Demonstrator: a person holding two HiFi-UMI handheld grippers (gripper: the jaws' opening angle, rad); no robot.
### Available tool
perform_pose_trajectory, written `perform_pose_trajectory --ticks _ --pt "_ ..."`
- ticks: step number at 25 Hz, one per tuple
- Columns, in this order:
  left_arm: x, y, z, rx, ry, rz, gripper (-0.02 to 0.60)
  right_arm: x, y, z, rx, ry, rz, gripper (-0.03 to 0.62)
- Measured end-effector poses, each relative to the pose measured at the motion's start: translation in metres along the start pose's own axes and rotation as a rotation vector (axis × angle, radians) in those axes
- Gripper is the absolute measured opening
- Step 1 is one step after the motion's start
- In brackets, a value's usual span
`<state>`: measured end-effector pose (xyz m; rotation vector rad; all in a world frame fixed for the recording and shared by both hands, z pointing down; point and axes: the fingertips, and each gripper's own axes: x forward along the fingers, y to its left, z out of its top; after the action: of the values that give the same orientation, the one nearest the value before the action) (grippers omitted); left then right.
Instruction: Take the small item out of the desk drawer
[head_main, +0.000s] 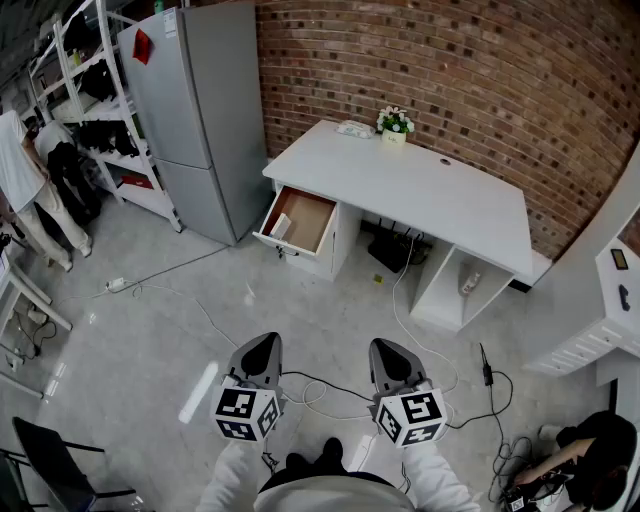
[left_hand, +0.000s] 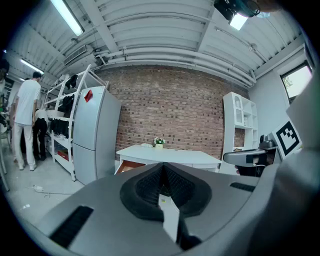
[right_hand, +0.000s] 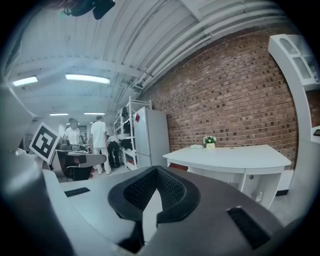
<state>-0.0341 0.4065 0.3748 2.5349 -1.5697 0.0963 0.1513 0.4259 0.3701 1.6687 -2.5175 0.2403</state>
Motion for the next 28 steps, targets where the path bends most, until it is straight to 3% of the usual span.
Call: perform_pose_trajectory --ticks 20,28 --pt "-0.007 -0.014 -0.013 -0.002 0.014 0.043 0.015 -0.015 -0.026 -0.011 0.058 0.009 0.003 0.026" --pt "0.025 0.004 -0.008 0.003 0.018 0.043 0.015 0.014 -0.034 -0.012 0.071 0.021 0.005 0.026"
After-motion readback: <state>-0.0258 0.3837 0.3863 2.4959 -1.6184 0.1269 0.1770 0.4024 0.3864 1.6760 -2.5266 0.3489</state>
